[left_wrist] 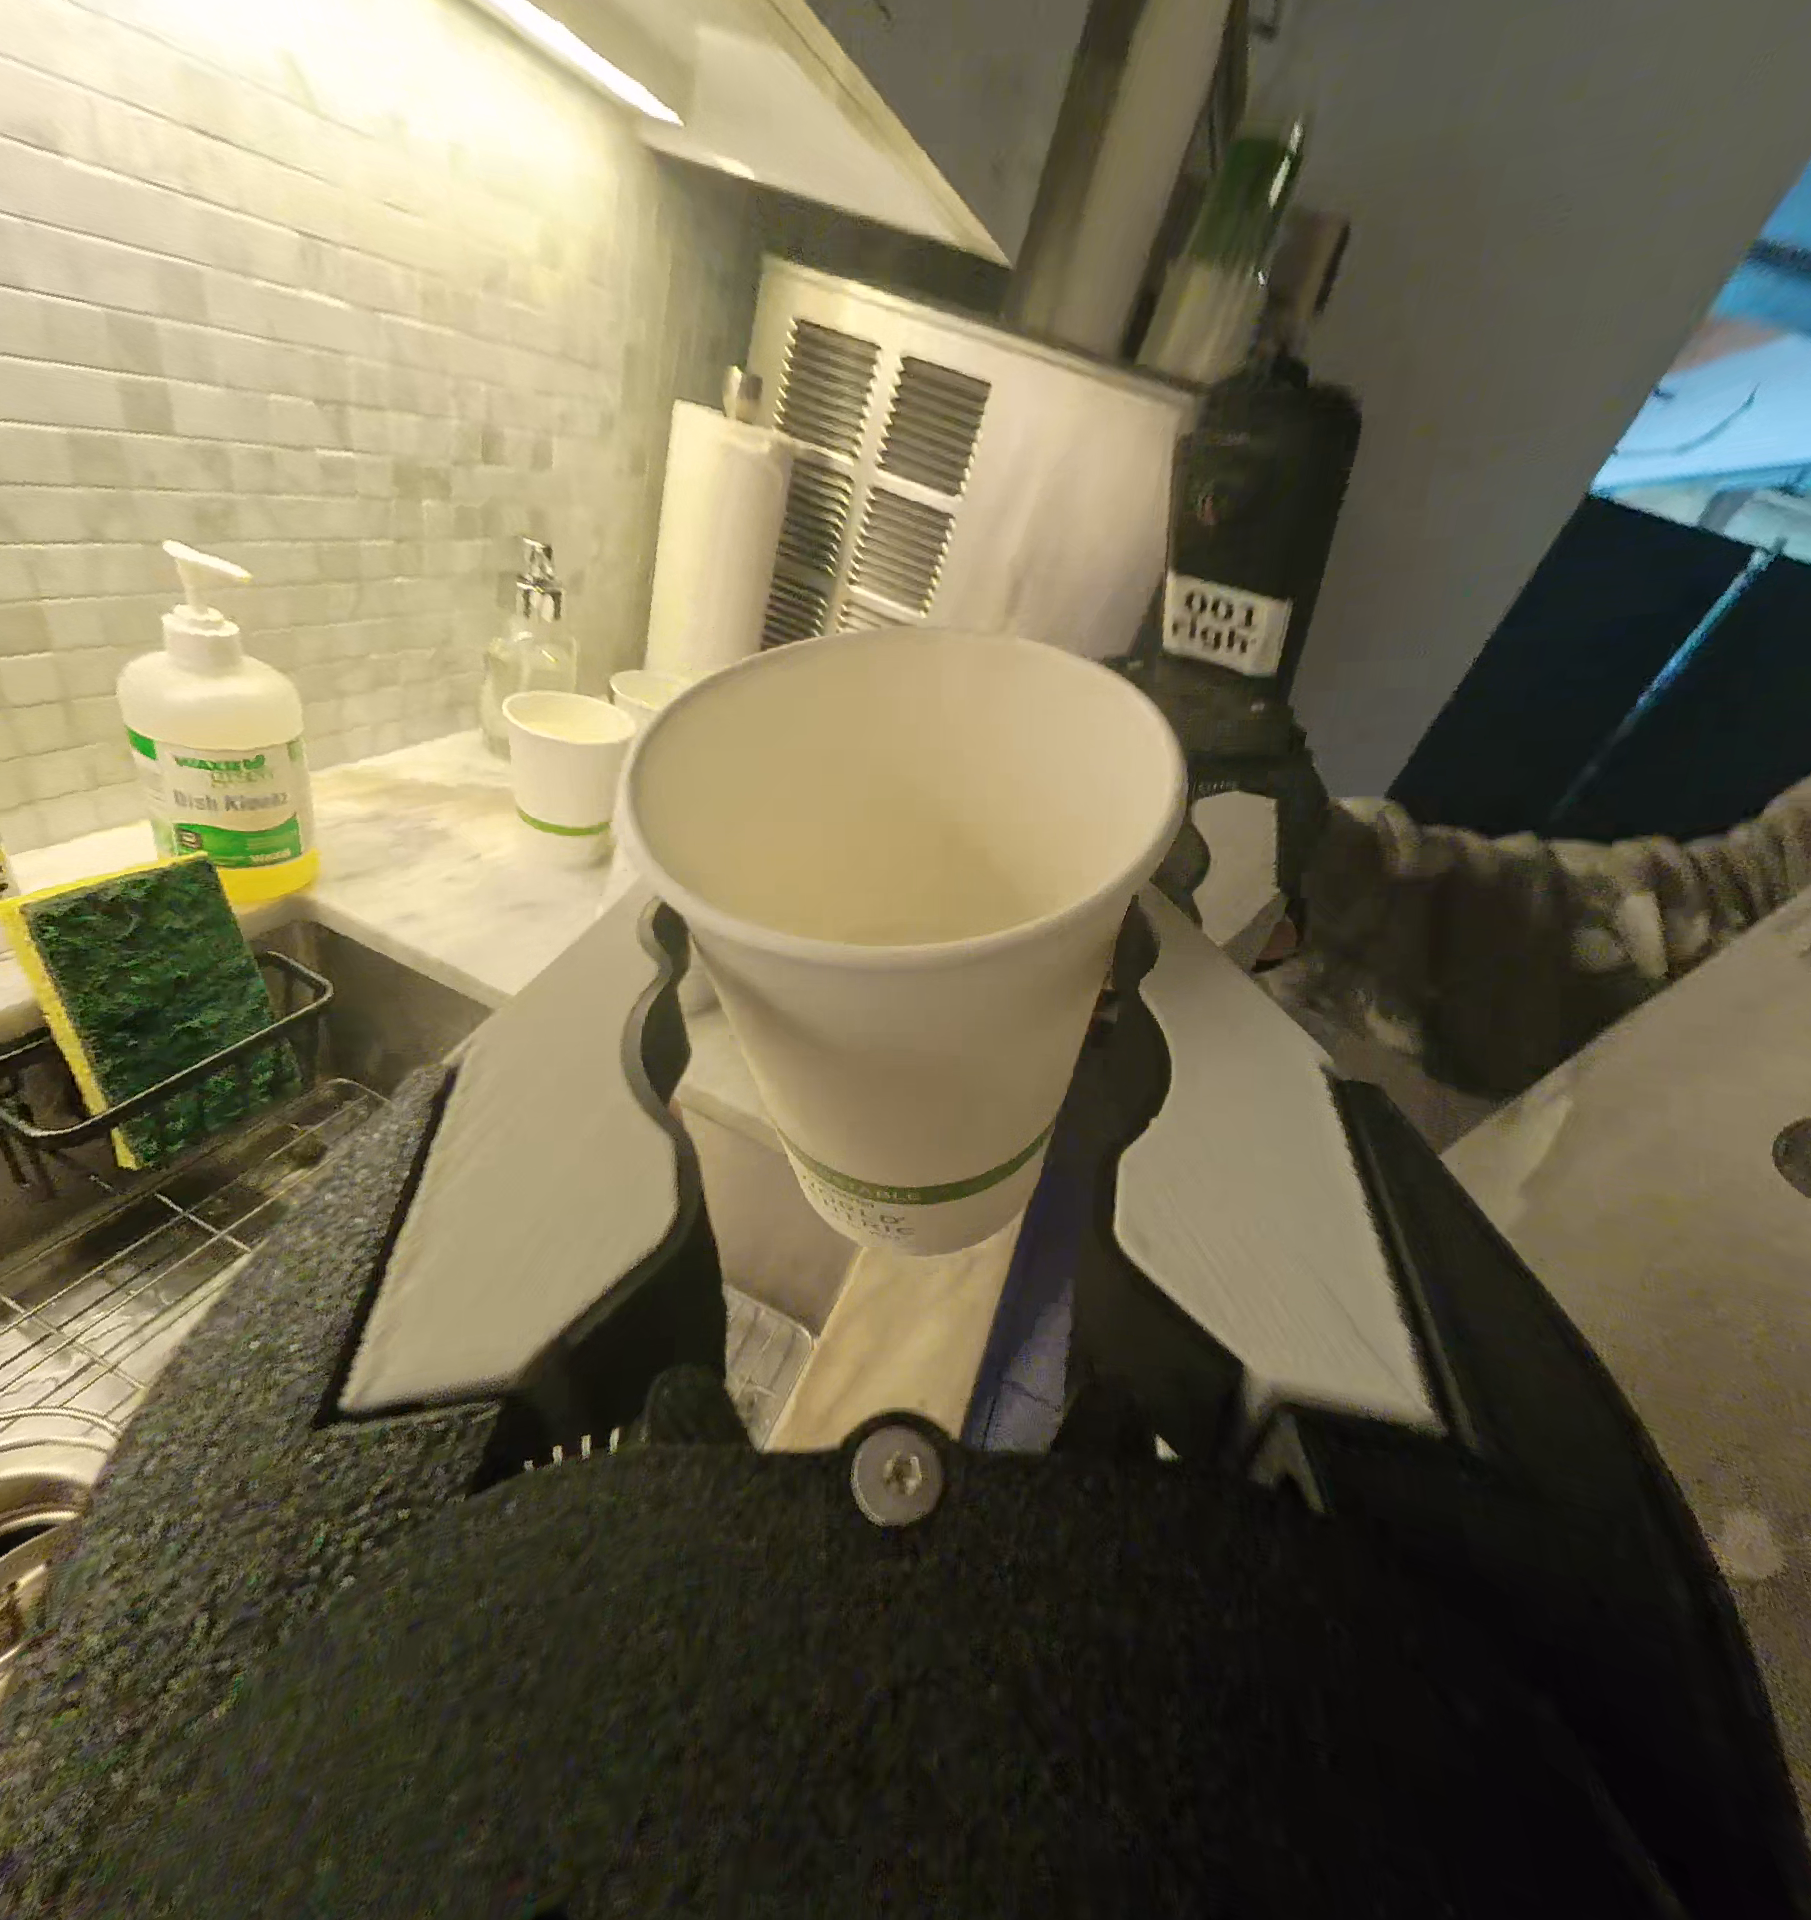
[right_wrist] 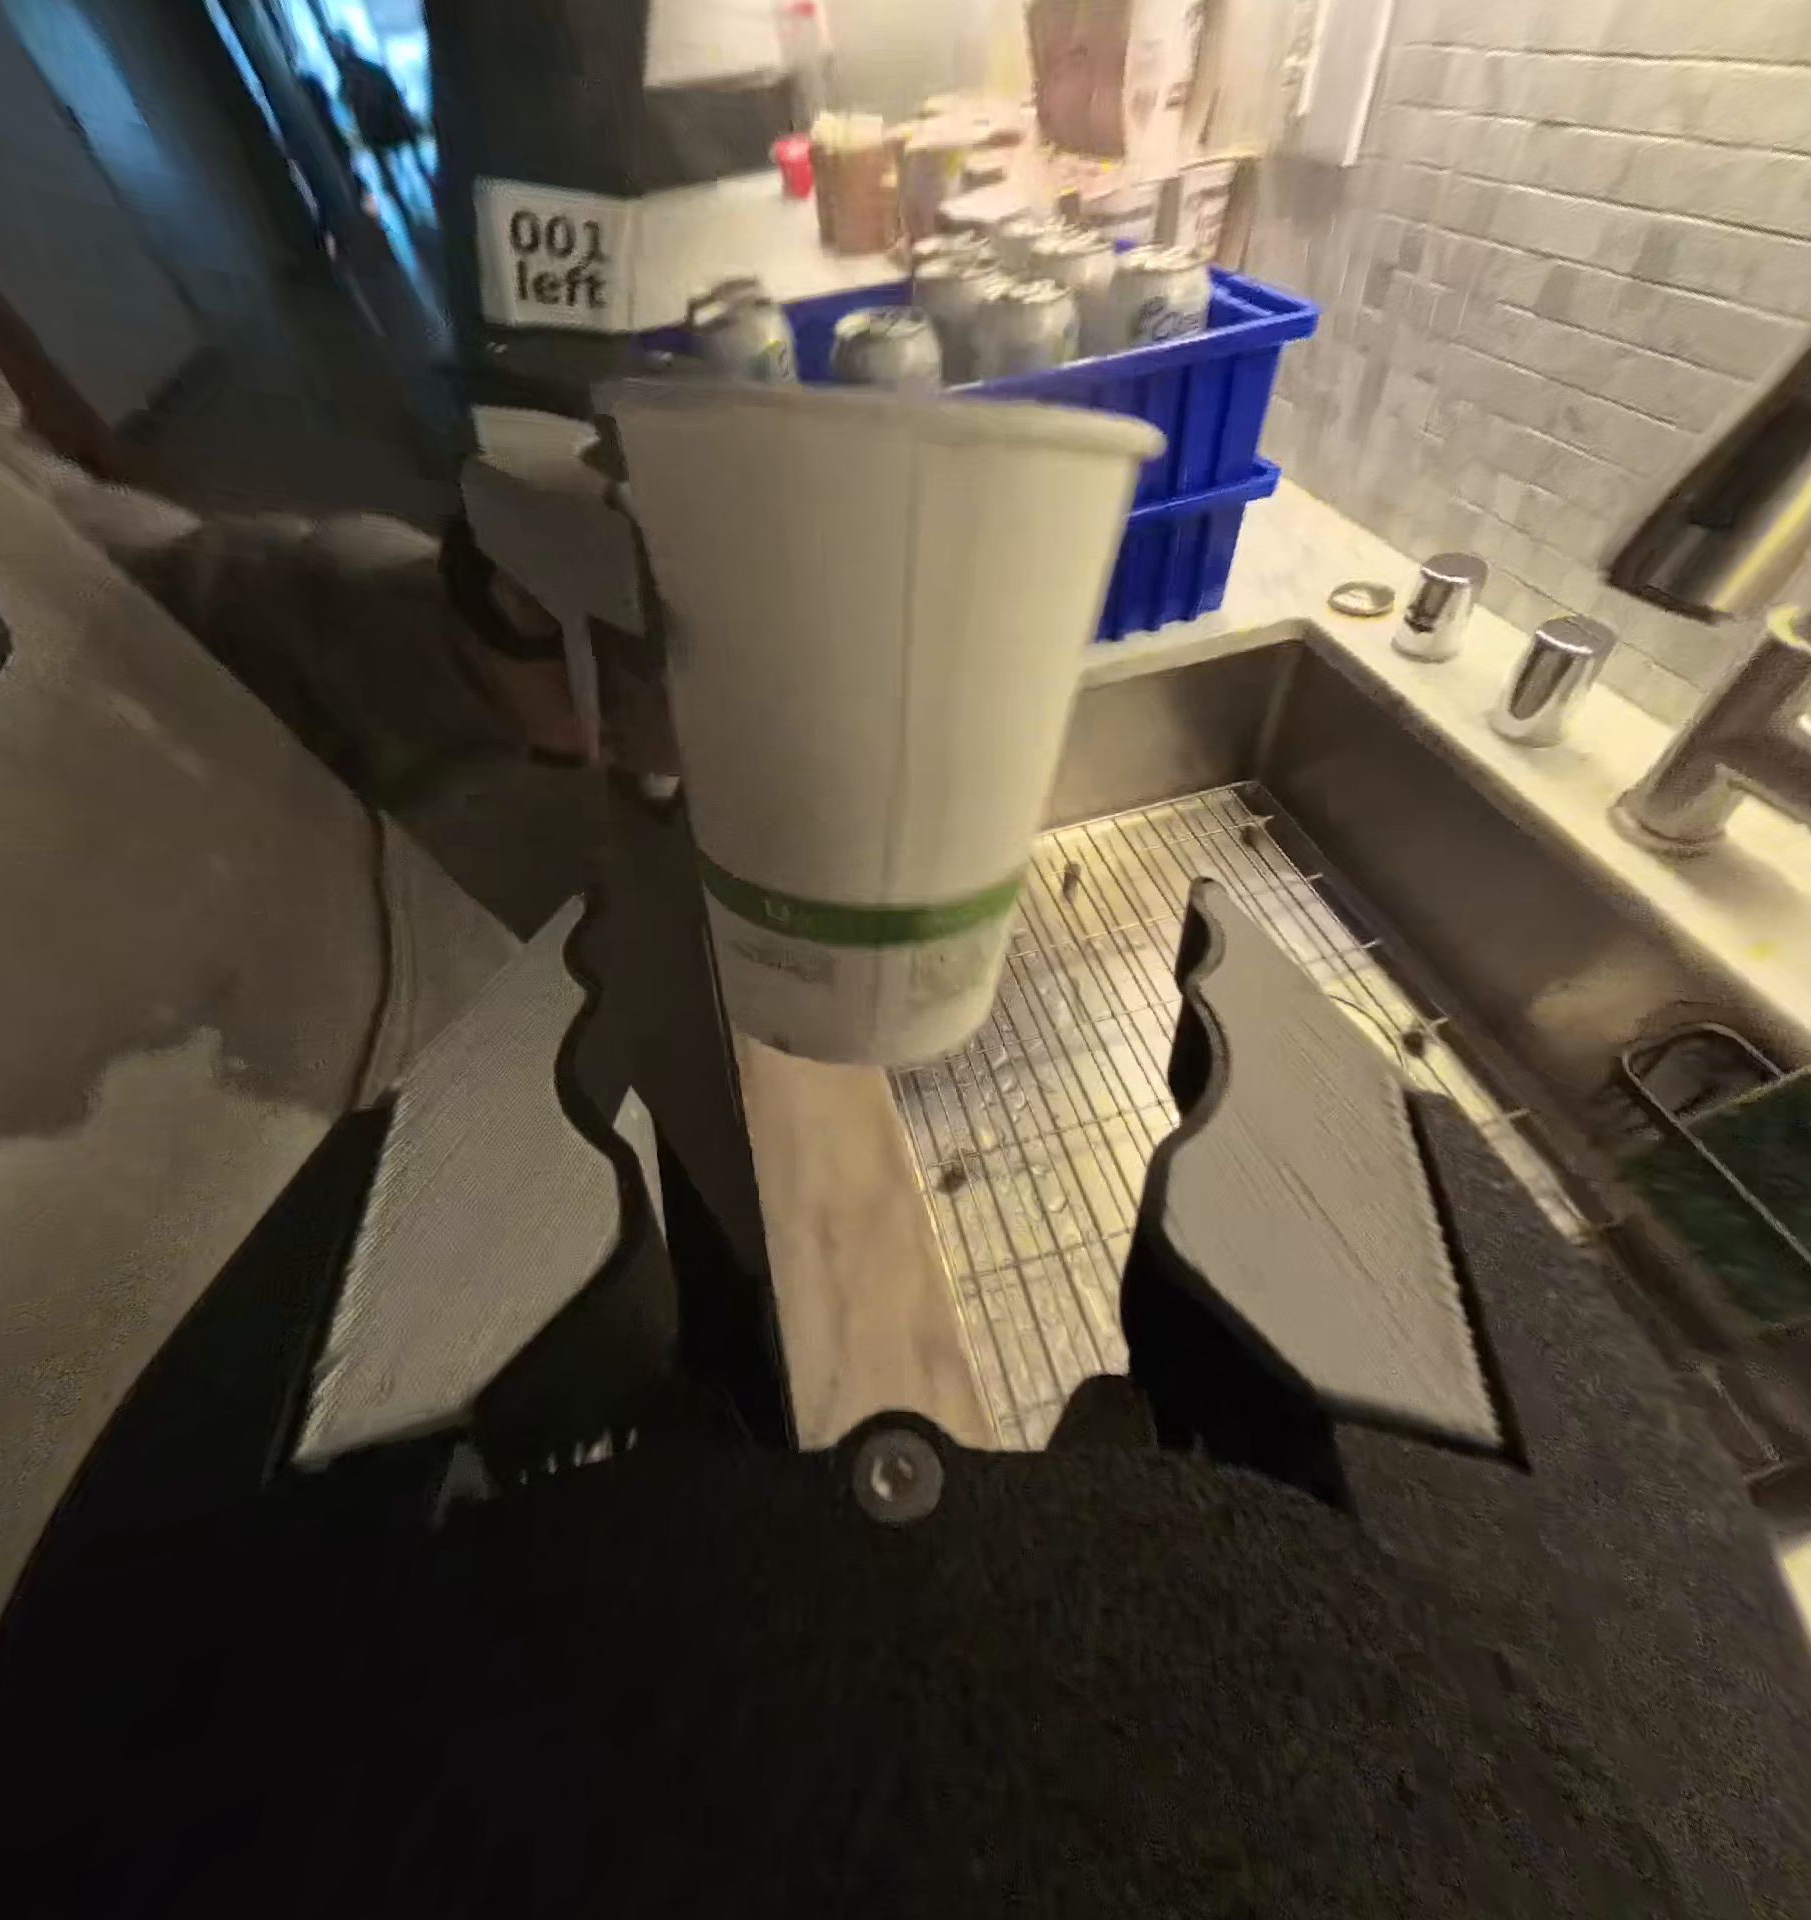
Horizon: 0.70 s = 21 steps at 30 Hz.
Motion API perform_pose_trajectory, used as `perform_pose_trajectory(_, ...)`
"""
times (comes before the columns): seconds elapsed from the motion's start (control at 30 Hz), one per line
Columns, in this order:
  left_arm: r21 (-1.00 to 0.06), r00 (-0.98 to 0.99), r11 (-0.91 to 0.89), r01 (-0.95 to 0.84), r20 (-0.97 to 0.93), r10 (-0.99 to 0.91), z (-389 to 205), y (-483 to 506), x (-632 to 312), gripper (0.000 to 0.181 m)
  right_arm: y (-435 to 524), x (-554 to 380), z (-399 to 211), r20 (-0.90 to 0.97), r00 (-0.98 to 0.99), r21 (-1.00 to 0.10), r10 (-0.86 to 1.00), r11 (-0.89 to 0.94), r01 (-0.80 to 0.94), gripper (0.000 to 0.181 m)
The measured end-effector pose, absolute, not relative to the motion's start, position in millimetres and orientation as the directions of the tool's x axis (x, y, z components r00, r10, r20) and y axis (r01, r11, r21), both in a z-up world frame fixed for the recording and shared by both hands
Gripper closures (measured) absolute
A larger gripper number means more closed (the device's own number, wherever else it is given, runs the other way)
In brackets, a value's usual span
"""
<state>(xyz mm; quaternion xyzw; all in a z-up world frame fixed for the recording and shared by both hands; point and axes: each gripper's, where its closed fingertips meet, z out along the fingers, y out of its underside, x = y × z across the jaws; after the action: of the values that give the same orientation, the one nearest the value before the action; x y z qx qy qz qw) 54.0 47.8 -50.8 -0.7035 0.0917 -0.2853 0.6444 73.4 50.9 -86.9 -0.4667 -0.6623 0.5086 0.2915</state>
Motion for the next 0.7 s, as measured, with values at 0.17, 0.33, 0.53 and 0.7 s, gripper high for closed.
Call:
perform_pose_trajectory(0.17, -0.969, 0.795, -0.195, 0.152, 0.237, -0.558, -58, 47, 74, 0.099, 25, 59, -89, -0.042, -0.457, -0.947, 0.889, 0.110, 0.302, 0.081)
perform_pose_trajectory(0.33, -0.965, 0.783, -0.207, 0.160, 0.251, -0.568, -57, 44, 75, 0.096, 23, 56, -89, -0.080, -0.481, -0.960, 0.873, 0.063, 0.274, 0.096)
perform_pose_trajectory(0.53, -0.961, 0.778, -0.214, 0.174, 0.268, -0.569, -55, 40, 71, 0.095, 24, 55, -88, -0.084, -0.472, -0.974, 0.877, 0.027, 0.224, 0.097)
perform_pose_trajectory(0.7, -0.957, 0.786, -0.218, 0.192, 0.283, -0.550, -53, 37, 64, 0.093, 30, 52, -92, -0.027, -0.420, -0.979, 0.907, 0.060, 0.193, 0.098)
